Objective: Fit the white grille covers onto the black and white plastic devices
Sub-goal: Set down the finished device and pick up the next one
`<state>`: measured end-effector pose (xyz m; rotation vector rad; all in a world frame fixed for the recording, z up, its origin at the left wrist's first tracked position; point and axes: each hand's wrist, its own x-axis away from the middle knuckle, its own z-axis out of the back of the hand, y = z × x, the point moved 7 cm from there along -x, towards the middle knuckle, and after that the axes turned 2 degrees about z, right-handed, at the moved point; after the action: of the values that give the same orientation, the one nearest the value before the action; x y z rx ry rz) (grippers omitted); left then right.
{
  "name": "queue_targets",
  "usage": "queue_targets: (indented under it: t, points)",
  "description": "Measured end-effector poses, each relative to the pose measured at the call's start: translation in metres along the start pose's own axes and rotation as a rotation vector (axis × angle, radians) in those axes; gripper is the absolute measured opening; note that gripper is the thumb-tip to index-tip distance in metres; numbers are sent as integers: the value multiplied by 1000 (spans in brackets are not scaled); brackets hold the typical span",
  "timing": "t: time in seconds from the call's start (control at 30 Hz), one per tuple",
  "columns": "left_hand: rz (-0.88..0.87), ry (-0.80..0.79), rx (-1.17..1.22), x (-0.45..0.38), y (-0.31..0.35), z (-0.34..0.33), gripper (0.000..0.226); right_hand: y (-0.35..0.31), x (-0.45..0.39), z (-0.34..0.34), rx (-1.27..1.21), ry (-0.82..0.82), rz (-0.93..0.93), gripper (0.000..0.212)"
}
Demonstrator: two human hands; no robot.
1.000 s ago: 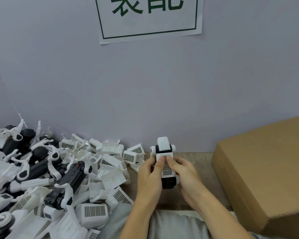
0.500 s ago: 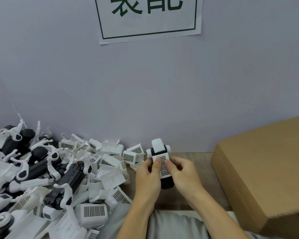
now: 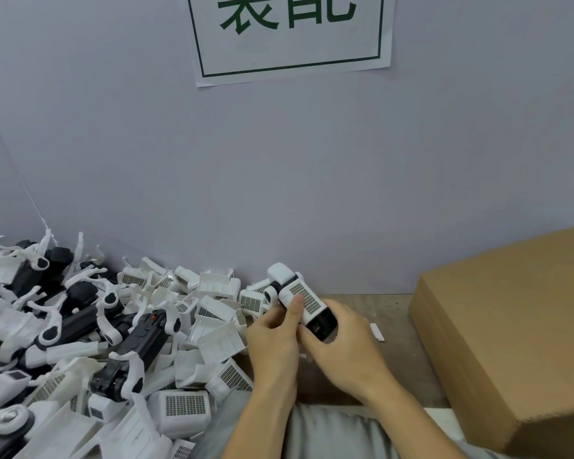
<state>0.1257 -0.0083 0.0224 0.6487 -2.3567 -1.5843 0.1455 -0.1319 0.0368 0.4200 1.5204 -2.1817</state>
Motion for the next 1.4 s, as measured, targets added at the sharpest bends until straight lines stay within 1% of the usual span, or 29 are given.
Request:
queue_targets:
  t: [0.07, 0.1, 0.13, 0.2, 0.23, 0.3, 0.37, 0.4, 0.43, 0.47, 0.5, 0.57, 0.6, 0.67, 0.7, 0.77, 0.8, 0.87, 0.93, 0.97, 1.0, 1.03, 1.07, 1.1, 1.17, 1.23, 1.27, 1.33, 1.4]
  points:
    - [-27, -15, -40, 2, 3, -2, 11, 4, 0, 2, -87, 29, -60, 23]
    - [-31, -22, -40, 1, 4, -3, 13, 8, -1, 6, -145, 62, -115, 19]
    - [-31, -22, -39, 2, 4, -4, 18, 13, -2, 10, -223, 100, -185, 14]
    - [-58, -1, -125, 4, 7, -4, 33, 26, -3, 21, -380, 156, -337, 21]
    - [-73, 21, -200, 5, 8, -3, 43, 31, -3, 25, -461, 179, -411, 24]
    - [-78, 117, -299, 5, 9, 6, 57, 39, -4, 32, -630, 237, -529, 19]
    - [-64, 214, -273, 3, 13, 15, 58, 42, -3, 34, -820, 249, -602, 16]
    - [-56, 225, -204, 2, 14, 17, 51, 40, -3, 32, -931, 209, -625, 18]
    - [-41, 193, -95, -1, 14, 15, 38, 37, -2, 28, -1037, 136, -646, 19]
    - [-7, 119, 17, -2, 14, 9, 26, 31, 0, 22, -1120, 45, -665, 20]
    - [26, 21, 94, -3, 15, 1, 22, 26, 3, 16, -1170, -43, -682, 22]
    - [50, -186, 172, -1, 18, -13, 38, 17, 7, 9, -1174, -197, -688, 25]
    - [49, -267, 189, 0, 21, -18, 44, 14, 9, 5, -1142, -261, -690, 25]
    - [54, -342, 202, 2, 24, -21, 42, 10, 12, 3, -1077, -322, -702, 26]
    - [62, -338, 209, 1, 23, -19, 37, 10, 13, 2, -1055, -322, -700, 29]
    - [102, -269, 223, -3, 20, -12, 21, 14, 10, 5, -973, -286, -674, 39]
    - [131, -229, 225, -4, 17, -8, 15, 16, 7, 9, -847, -256, -629, 40]
    - [187, -122, 215, -7, 12, 2, 16, 10, -3, 26, -385, -250, -447, 40]
    - [235, -6, 182, -9, 6, 12, 16, -3, -10, 34, 99, -389, -249, 37]
    - [252, 19, 150, -10, 3, 14, 14, -5, -10, 34, 291, -476, -199, 35]
    - [267, 11, 106, -10, 0, 13, 12, -4, -8, 32, 435, -557, -191, 32]
    - [279, -26, 67, -9, -2, 10, 9, -3, -5, 29, 509, -625, -214, 28]
    - [291, -68, 49, -6, -3, 5, 9, -1, -1, 26, 513, -672, -245, 25]
    - [296, -102, 53, -3, -3, 0, 15, 0, 2, 23, 472, -686, -257, 24]
    - [294, -124, 143, -1, 1, -4, 30, 0, 3, 24, 300, -623, -272, 20]
    - [284, -108, 246, -1, 3, -4, 40, -5, 0, 30, -24, -507, -330, 19]
    - [275, -99, 255, 0, 4, -3, 39, -10, -5, 36, -180, -411, -343, 20]
    - [261, -88, 190, 2, 0, -3, 31, -20, -20, 60, -402, -149, -332, 21]
    - [265, -90, 128, 5, -6, -4, 26, -31, -34, 106, -494, 190, -280, 16]
